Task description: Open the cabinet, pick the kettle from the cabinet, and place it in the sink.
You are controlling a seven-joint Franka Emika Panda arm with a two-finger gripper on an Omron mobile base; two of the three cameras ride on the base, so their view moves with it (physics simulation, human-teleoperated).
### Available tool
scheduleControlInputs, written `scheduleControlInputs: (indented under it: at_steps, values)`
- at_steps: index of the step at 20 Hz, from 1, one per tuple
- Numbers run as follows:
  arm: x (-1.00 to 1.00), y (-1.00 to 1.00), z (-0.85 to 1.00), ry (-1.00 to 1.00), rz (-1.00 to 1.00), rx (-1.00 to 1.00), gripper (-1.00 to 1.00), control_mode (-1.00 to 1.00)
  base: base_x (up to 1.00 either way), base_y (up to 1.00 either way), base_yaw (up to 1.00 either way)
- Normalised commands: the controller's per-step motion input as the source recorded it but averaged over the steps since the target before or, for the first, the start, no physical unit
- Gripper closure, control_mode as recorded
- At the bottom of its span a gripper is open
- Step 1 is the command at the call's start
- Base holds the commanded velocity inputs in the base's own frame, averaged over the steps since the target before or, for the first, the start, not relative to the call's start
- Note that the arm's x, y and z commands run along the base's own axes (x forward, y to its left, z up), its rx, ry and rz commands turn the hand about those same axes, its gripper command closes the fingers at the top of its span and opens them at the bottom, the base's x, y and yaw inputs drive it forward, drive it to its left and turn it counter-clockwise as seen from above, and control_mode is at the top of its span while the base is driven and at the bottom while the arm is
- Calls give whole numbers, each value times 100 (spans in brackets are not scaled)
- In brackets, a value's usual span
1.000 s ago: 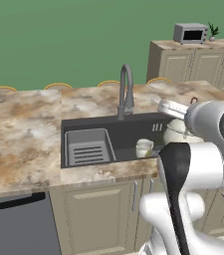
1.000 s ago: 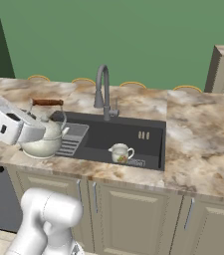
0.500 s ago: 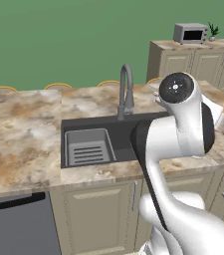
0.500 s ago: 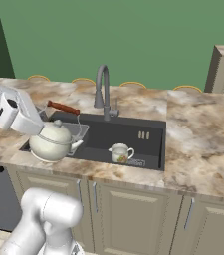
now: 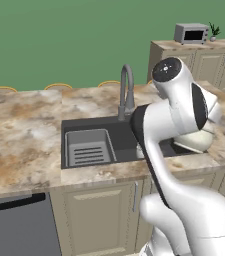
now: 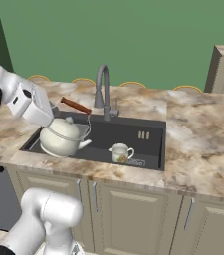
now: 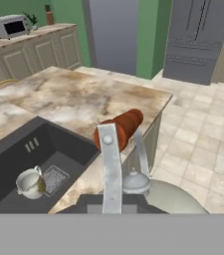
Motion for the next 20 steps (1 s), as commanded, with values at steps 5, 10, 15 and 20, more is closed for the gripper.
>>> scheduleControlInputs:
  at_steps: [5, 10, 15, 20]
  values:
    - [34, -13, -38, -3, 0, -3, 100, -100, 0, 0, 0]
    - [43, -16, -25, -1, 0, -1, 100, -100, 0, 0, 0]
    - [48, -15, -22, 0, -1, 0, 100, -100, 0, 0, 0]
    - [37, -8, -27, -2, -4, -2, 100, -100, 0, 0, 0]
